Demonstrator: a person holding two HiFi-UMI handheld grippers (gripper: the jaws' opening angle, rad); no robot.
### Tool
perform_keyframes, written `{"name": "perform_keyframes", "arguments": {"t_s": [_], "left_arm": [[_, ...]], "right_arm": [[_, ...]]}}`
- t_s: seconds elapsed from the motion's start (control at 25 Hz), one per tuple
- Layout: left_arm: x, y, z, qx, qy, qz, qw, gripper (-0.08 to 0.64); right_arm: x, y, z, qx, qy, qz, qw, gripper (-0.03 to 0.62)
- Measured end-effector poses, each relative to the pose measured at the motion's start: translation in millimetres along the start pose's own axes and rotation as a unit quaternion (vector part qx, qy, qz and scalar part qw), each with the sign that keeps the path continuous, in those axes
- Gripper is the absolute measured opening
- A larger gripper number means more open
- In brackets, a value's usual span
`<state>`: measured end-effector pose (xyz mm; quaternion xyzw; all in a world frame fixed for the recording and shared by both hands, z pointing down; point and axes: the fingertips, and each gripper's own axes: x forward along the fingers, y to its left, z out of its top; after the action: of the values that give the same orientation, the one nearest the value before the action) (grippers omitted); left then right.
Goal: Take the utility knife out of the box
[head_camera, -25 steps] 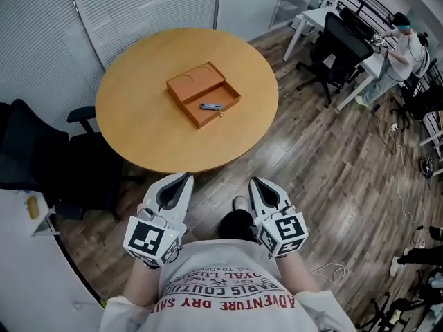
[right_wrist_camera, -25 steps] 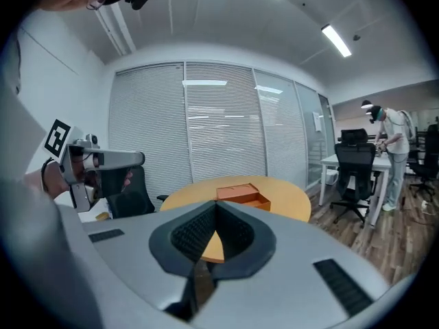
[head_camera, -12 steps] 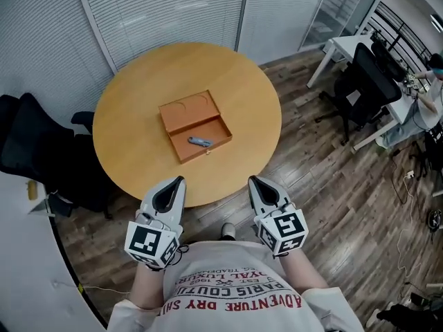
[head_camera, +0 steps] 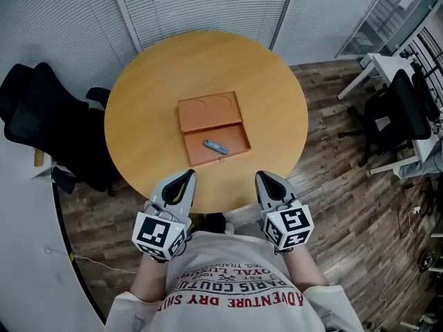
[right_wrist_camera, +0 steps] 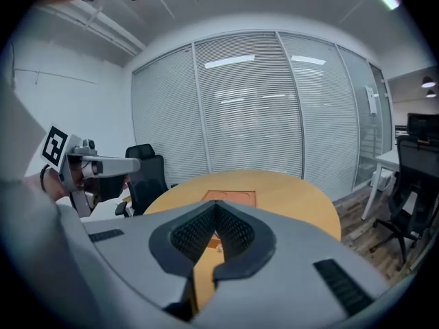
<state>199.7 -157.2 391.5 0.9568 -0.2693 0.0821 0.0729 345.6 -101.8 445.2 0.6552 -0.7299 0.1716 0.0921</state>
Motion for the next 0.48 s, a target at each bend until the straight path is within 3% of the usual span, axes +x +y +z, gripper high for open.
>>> {"name": "perform_keyframes", "arguments": {"t_s": [0.28, 0.48], "left_arm": [[34, 61, -9, -0.013, -0.005, 0.002, 0.9999, -0.006], [50, 85, -25, -0.021, -0.002, 0.009, 0.9997, -0.006]], "right_arm": [[77, 6, -4, -0.046, 0.065, 0.022, 0.997, 0.008], [121, 8, -15, -0.047, 0.094, 0.048, 0.993, 0.008]]}}
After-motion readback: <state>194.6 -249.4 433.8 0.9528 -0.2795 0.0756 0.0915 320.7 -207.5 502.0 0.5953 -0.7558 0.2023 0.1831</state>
